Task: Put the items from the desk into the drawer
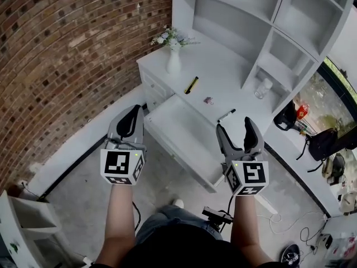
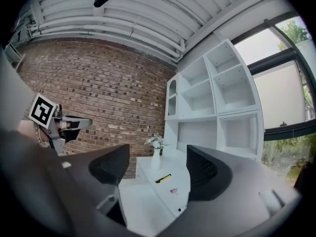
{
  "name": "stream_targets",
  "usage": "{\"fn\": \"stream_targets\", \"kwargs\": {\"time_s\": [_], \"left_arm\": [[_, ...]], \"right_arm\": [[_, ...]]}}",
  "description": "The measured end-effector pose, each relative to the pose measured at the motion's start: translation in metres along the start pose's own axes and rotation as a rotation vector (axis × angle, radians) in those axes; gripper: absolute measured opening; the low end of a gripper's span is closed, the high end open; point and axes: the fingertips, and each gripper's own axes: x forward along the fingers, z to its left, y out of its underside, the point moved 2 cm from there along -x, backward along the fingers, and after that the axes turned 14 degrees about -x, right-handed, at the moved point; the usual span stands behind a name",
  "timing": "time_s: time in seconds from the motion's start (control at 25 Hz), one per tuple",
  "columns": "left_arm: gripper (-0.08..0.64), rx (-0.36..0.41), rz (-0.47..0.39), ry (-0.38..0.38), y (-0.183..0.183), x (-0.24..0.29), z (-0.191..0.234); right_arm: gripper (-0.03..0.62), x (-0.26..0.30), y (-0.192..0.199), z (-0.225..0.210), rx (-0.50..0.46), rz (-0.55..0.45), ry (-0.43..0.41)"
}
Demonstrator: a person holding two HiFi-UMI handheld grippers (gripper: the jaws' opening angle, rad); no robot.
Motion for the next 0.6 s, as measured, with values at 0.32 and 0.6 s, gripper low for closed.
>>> {"fn": "stream_targets", "kwargs": {"time_s": [0.32,0.6], "left_arm": [[0.000,-0.019,0.024,0.067,0.016,0.056,0.006],[0.000,-0.001,0.056,0.171,0.031,0.125,0.037]], "right_arm": [[0.327,0.013,0.024,-0.035,0.030,0.057,0.112],[0.325,0.059,0.036,-0.041,0.051,0.086,0.225]]}}
